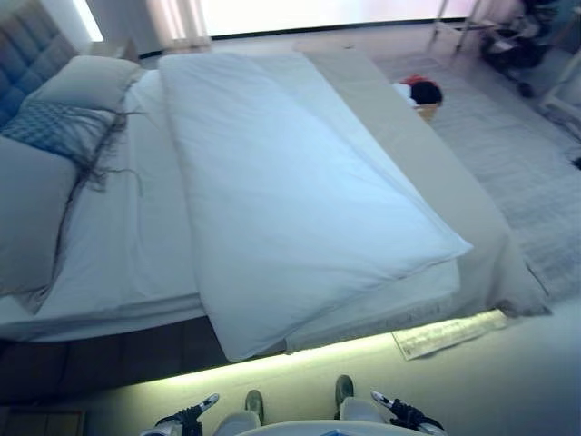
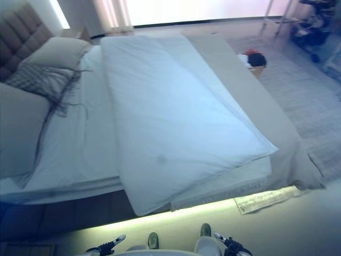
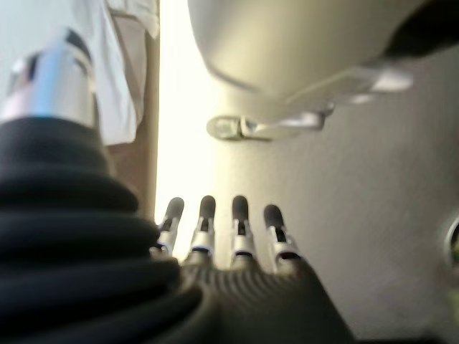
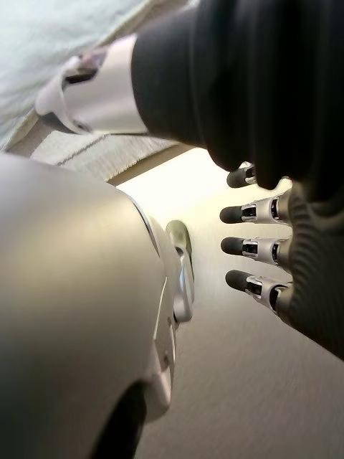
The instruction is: Make the bed neatly
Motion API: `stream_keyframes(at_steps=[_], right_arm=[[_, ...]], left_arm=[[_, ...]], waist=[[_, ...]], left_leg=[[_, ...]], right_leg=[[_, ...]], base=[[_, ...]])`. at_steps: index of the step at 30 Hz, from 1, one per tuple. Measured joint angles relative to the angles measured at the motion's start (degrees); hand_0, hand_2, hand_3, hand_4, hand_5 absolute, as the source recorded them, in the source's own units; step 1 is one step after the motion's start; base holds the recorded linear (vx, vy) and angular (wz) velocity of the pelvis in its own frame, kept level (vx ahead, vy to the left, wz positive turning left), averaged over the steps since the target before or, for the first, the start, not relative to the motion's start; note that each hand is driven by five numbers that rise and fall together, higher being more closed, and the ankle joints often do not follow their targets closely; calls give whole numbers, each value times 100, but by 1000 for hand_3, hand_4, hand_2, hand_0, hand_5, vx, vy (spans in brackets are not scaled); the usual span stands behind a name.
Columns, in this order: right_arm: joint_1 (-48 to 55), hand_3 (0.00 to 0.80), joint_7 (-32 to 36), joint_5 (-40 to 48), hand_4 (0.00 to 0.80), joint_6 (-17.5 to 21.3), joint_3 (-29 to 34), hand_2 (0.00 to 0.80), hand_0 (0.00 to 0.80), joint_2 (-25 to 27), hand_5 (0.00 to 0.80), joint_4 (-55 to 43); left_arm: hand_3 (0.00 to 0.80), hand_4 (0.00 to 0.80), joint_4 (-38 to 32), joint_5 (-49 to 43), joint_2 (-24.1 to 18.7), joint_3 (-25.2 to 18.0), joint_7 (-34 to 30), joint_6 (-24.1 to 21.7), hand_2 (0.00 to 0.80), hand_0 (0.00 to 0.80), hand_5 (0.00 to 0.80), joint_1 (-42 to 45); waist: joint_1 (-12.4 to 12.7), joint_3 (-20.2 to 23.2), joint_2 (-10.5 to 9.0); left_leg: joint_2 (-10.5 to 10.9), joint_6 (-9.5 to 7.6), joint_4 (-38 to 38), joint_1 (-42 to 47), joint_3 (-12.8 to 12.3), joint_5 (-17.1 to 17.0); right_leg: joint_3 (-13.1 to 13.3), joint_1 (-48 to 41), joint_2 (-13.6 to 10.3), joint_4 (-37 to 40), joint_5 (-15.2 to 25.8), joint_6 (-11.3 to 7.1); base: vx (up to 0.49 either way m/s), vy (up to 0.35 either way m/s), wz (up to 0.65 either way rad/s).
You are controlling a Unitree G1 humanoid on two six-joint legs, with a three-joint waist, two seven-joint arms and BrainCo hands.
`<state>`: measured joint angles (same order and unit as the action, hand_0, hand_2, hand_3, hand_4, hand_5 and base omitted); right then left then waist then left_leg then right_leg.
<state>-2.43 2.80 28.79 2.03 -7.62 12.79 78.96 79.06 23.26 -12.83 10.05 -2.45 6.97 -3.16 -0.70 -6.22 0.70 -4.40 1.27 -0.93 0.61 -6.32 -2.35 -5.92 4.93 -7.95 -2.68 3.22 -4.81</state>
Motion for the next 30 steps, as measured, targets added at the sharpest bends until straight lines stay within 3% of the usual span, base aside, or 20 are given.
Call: stream_keyframes(at_steps=[5,12,19,22,30], right_arm=[[-97,0,55,204,0,-16,8,0,0,156,0,-250],[-479,0,177,1130,0,-276,9,0,0,176,0,-448],[-2262,0,381,2079,0,-1027,-205,0,0,272,0,-388],[-2866,0,352,2321,0,-1143,-221,0,0,388,0,-356],[-3430,0,125,2489,0,-1561,-231,0,0,572,0,-110]], left_arm=[[0,0,-72,-1,118,123,-20,-50,0,0,0,176],[0,0,-216,360,49,120,-221,-181,0,0,0,-5],[0,0,-245,951,-139,377,-273,-279,0,0,0,-1267],[0,0,-280,1458,-186,394,-359,-276,0,0,0,-1750],[0,0,-460,2709,-206,429,-759,-491,0,0,0,-2345]], waist=[[6,13,82],[20,-45,150],[69,-877,157],[166,-1215,140],[172,-1665,90]], left_leg=[[-179,203,40,74,24,129],[-23,335,84,51,117,145],[94,240,1455,-1704,298,350],[88,265,1795,-2229,344,389],[52,315,2906,-3341,479,645]], right_leg=[[-82,-181,163,62,-67,102],[-139,-219,-14,-29,-117,-23],[-143,1493,-283,-1550,-493,46],[-92,2066,-324,-2018,-630,85],[-52,3110,-349,-3044,-897,212]], base=[[75,-7,3],[-48,1,8],[-257,8,19],[-154,27,8],[-76,31,5]])
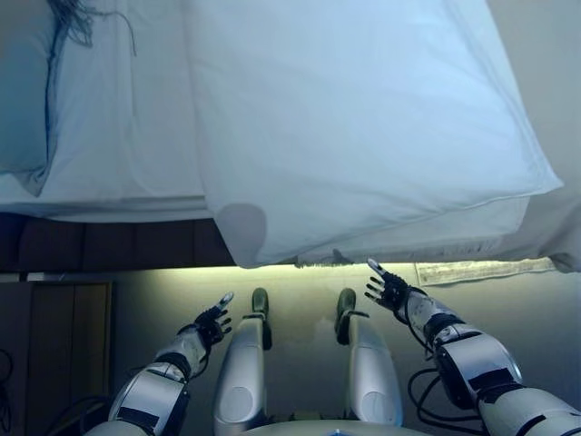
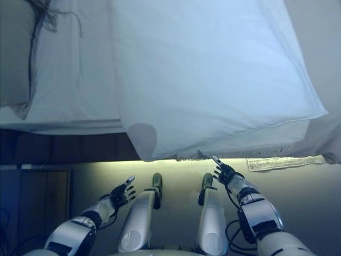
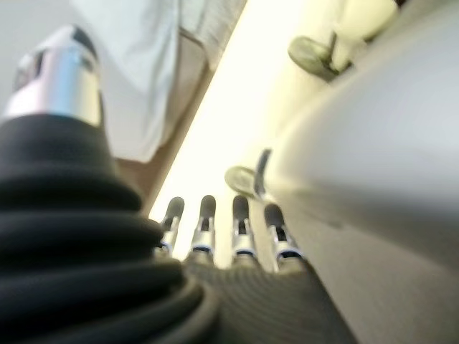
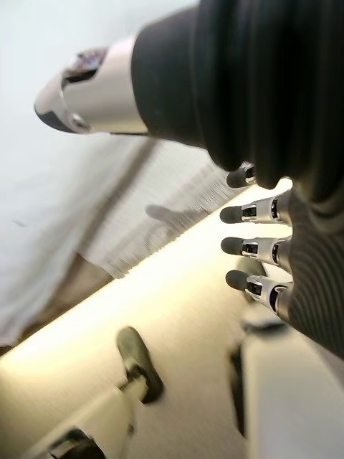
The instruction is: Make the bed neatly
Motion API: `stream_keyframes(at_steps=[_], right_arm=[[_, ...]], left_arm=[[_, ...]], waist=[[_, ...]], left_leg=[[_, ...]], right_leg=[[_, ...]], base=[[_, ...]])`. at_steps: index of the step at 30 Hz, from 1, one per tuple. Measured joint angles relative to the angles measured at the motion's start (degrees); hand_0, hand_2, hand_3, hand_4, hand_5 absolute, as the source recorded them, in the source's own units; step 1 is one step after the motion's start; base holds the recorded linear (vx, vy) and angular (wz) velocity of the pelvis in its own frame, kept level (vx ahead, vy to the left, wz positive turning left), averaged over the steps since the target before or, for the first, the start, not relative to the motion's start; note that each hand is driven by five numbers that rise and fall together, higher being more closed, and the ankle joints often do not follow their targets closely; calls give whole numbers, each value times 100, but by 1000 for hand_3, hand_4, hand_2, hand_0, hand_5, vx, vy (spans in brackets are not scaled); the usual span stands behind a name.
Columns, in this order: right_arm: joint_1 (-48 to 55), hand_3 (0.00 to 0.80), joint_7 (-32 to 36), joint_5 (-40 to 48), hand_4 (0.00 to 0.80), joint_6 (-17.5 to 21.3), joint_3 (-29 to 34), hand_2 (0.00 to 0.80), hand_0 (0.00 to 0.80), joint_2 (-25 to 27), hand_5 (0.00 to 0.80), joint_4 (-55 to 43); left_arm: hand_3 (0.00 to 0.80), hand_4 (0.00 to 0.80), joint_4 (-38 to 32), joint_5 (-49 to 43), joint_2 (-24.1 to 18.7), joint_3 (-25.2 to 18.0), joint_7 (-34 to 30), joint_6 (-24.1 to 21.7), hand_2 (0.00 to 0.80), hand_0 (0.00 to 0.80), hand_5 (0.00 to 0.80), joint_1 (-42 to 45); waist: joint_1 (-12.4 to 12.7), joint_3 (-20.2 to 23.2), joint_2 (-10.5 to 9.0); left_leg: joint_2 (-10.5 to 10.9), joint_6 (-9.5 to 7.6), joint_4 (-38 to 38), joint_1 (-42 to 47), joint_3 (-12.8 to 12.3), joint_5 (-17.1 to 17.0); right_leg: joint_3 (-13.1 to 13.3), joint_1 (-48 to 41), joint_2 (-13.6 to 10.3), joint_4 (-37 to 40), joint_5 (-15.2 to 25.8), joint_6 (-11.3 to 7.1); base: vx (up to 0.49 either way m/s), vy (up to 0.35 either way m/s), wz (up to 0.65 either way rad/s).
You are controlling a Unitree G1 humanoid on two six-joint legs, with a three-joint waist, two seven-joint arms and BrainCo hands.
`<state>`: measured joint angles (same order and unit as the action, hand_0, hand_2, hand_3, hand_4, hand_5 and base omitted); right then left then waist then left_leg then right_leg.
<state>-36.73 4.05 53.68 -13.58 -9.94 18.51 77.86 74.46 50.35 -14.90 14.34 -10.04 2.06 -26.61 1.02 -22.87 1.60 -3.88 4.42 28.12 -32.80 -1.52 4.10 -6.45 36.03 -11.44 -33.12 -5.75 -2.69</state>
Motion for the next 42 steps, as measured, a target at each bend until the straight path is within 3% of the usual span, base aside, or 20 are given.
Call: stream_keyframes(at_steps=[10,19,32,42], right_arm=[[-387,0,-336,143,0,-249,38,0,0,476,0,-89],[-639,0,-271,682,0,7,255,0,0,756,0,-462],[-1543,0,88,789,0,195,247,0,0,1384,0,-1020],[-1685,0,-89,780,0,-120,222,0,0,1664,0,-1503]], left_arm=[[0,0,-1409,1030,-113,72,-107,-593,0,0,0,-235],[0,0,-2148,1245,-169,78,131,-676,0,0,0,93],[0,0,-2400,1228,-470,41,98,-500,0,0,0,646],[0,0,-2560,1226,-655,5,-188,-519,0,0,0,1347]], waist=[[32,-155,120],[184,-232,198],[540,-244,212],[568,-246,209]], left_leg=[[-101,101,1685,-1474,203,553],[-86,245,2611,-2505,542,713],[-50,322,3272,-3034,798,779],[-45,258,3571,-3077,802,875]], right_leg=[[153,1436,0,-1622,-548,148],[161,2425,24,-2695,-899,324],[122,2835,24,-3412,-1123,423],[156,2818,6,-3610,-1173,386]], base=[[-29,35,1],[9,-2,10],[69,-28,8],[57,1,-1]])
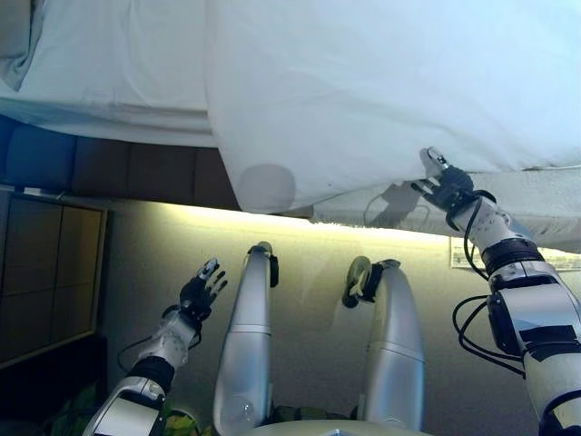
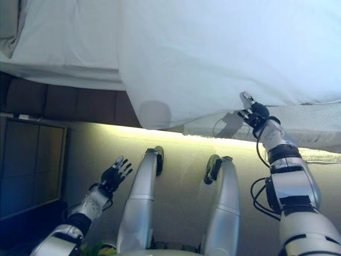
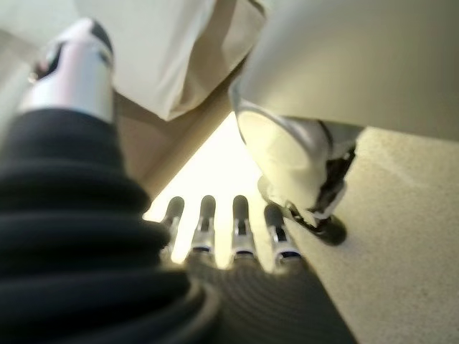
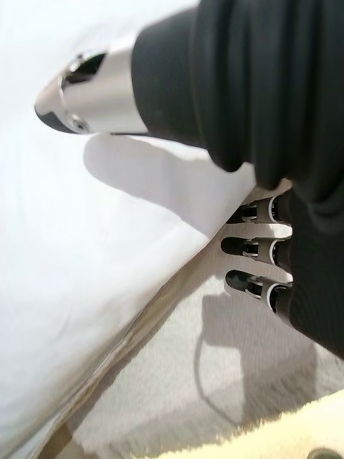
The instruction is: Make the bed neatly
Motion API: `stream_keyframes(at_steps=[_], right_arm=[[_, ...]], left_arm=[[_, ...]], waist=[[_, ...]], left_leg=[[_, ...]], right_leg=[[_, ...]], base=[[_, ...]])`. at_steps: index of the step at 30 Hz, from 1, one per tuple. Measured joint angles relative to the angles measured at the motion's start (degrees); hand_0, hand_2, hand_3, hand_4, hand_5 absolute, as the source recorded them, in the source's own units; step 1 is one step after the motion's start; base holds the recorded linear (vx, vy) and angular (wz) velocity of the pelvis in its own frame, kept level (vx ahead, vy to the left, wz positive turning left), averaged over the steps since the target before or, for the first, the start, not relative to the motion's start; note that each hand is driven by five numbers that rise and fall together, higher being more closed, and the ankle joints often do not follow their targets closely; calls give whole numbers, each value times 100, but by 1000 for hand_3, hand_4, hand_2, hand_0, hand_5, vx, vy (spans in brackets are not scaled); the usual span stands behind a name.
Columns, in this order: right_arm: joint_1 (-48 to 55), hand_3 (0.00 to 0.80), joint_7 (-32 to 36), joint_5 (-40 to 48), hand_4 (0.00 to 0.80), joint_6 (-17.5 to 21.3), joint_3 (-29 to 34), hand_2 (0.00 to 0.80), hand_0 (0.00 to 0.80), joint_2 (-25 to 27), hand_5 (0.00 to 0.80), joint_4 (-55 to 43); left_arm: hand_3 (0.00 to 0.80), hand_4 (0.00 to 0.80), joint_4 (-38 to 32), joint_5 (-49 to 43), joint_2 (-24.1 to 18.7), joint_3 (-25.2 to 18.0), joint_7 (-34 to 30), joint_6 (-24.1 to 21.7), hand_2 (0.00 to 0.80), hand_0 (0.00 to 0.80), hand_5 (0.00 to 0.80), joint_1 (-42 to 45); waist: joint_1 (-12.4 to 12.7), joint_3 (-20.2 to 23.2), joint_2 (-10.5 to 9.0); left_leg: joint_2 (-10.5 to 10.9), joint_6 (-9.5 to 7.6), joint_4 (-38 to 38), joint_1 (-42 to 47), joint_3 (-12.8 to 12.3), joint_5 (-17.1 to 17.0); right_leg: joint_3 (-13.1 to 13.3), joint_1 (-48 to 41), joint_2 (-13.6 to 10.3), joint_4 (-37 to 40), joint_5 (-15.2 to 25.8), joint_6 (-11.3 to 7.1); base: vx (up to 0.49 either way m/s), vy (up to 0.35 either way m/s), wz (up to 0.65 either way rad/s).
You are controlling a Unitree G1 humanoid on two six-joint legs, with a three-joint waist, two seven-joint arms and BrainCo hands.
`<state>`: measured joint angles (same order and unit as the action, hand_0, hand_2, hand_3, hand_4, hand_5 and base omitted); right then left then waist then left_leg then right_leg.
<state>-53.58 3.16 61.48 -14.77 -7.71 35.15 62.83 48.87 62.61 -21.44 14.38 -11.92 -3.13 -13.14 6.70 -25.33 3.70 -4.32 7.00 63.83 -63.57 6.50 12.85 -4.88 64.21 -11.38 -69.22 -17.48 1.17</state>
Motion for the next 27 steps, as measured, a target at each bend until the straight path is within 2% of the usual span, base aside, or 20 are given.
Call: stream_keyframes(at_steps=[7,8,13,19,23,27], right_arm=[[-369,0,-105,1,0,-18,-236,0,0,173,0,37],[-378,800,-93,1,800,-5,-237,800,800,184,800,37],[-378,800,-75,0,800,162,-237,800,800,193,800,33],[-375,800,149,-1,800,157,-245,800,800,153,800,21],[-357,800,186,-93,800,161,-249,800,800,42,800,20],[-337,800,273,-238,800,131,-327,800,800,-76,800,24]], left_arm=[[0,0,-30,5,-4,-42,-71,-35,0,0,0,156],[0,0,-37,5,-5,-66,-79,-43,0,0,0,172],[0,0,-85,-1,-30,-97,-102,-48,0,0,0,186],[0,0,-341,-114,-36,-44,-104,-60,0,0,0,157],[0,0,-414,-245,-25,273,-91,-100,0,0,0,148],[0,0,-499,-334,-2,314,-80,-114,0,0,0,90]], waist=[[51,0,0],[51,0,0],[48,-1,0],[34,-120,-18],[29,-134,-21],[16,-125,-32]], left_leg=[[41,-63,-127,-69,5,-39],[46,-72,-135,-72,4,-44],[46,-88,-130,-81,-5,-55],[-9,-53,-282,310,-59,-33],[-95,-85,-652,873,-160,-54],[-144,-201,-1257,1560,-272,-132]], right_leg=[[-2,64,4,156,14,-24],[-2,62,4,171,15,-25],[0,48,0,170,16,-26],[0,-306,21,297,34,-46],[-24,-827,42,650,74,-63],[-100,-1497,54,1265,218,-102]], base=[[2,-5,0],[0,0,0],[-24,-10,4],[-2,3,-1],[-3,26,-7],[29,-9,-7]])
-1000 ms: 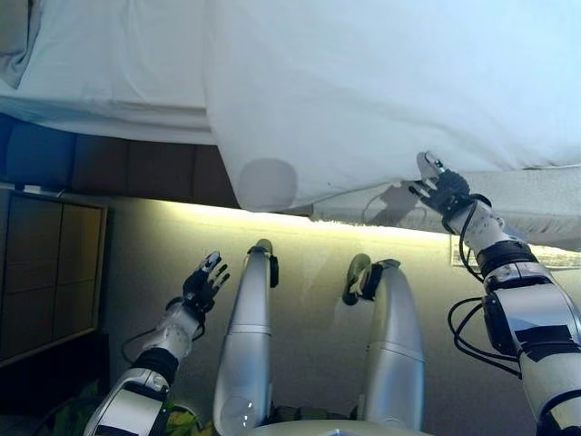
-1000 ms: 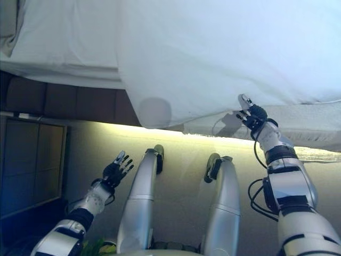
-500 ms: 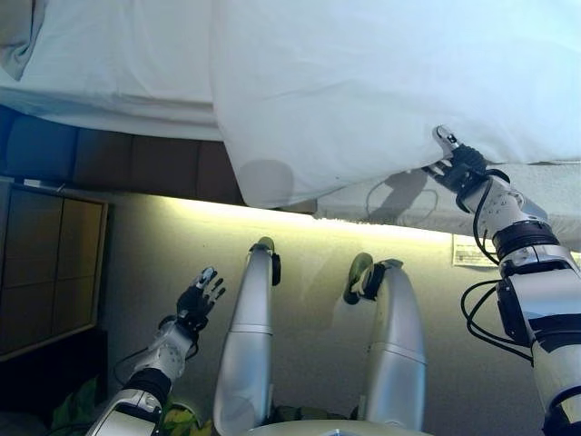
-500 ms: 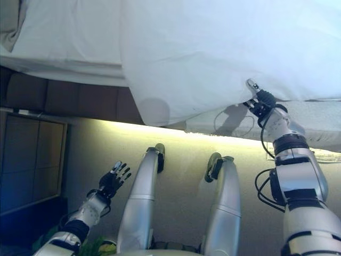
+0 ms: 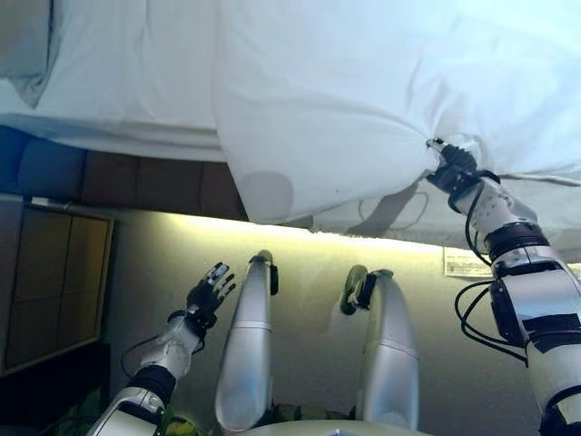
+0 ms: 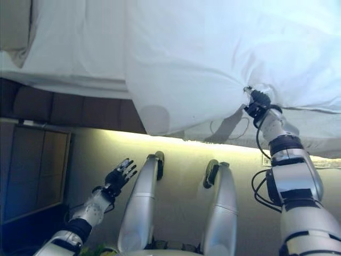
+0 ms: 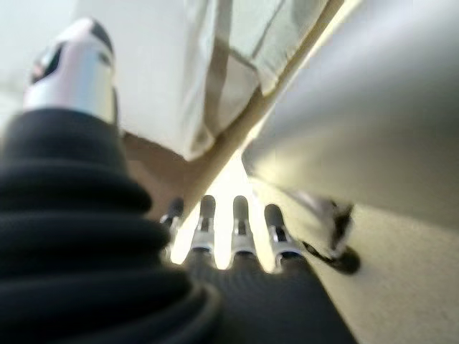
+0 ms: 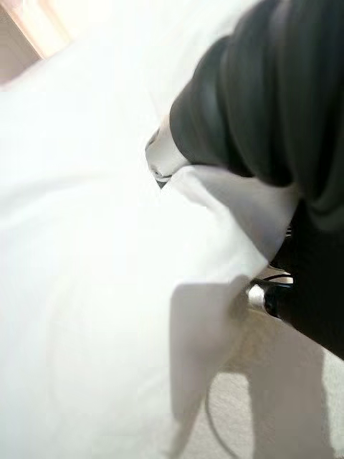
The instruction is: Make the bed neatly
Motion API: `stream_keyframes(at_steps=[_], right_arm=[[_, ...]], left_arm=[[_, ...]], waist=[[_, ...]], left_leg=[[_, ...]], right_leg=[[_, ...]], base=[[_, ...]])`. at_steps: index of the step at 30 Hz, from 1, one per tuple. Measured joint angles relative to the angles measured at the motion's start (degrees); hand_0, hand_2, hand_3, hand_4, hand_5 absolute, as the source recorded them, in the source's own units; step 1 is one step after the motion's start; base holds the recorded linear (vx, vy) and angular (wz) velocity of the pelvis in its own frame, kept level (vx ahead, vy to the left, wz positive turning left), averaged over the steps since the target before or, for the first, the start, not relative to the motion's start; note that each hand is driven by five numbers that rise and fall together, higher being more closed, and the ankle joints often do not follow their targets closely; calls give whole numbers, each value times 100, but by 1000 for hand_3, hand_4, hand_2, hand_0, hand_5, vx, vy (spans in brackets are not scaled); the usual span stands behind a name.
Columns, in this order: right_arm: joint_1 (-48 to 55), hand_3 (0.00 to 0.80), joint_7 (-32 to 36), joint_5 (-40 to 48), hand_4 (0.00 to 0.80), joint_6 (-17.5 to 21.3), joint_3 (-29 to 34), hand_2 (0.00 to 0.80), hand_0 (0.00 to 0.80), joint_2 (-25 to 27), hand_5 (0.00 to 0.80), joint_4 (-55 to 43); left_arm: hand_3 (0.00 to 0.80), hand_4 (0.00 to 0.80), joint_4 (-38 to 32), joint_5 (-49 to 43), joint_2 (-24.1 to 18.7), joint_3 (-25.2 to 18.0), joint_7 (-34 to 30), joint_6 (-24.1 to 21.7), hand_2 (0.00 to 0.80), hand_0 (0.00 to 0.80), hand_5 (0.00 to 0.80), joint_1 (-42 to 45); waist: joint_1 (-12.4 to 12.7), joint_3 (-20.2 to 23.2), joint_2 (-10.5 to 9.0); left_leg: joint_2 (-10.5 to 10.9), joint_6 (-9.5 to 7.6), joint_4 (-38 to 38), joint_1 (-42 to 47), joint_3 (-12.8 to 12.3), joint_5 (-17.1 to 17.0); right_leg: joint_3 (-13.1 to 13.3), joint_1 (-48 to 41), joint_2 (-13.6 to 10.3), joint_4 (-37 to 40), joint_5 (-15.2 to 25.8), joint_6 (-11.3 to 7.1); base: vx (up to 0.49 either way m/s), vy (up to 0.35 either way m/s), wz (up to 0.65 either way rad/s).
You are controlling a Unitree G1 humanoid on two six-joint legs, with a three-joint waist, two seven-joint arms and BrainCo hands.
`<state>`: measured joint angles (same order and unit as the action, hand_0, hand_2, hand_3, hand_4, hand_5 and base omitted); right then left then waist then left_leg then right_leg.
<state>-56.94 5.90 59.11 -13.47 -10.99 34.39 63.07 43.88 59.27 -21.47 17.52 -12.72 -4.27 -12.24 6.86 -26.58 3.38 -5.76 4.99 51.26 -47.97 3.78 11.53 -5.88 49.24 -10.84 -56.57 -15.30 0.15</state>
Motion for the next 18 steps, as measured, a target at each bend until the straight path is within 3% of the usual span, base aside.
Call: stream_keyframes(at_steps=[2,7,18], right_arm=[[20,800,92,1,800,-56,-43,800,800,-26,800,0],[114,800,304,5,800,-170,-115,800,800,-288,800,-18],[81,800,173,143,800,-163,-655,800,800,-705,800,-478]], left_arm=[[0,0,-147,-4,-1,2,30,-1,0,0,0,-26],[0,0,-250,-231,-25,111,317,42,0,0,0,-278],[0,0,-281,456,159,559,701,582,0,0,0,-1553]], waist=[[0,33,-21],[0,296,-194],[-150,389,-361]], left_leg=[[5,-78,-311,291,-62,-58],[3,-21,-836,742,-142,-171],[-40,47,-847,944,-162,-125]], right_leg=[[-14,-272,-5,273,58,-27],[-95,-684,4,703,164,-33],[-89,-916,69,832,166,-80]], base=[[44,-51,1],[30,-40,1],[-22,-31,-3]])
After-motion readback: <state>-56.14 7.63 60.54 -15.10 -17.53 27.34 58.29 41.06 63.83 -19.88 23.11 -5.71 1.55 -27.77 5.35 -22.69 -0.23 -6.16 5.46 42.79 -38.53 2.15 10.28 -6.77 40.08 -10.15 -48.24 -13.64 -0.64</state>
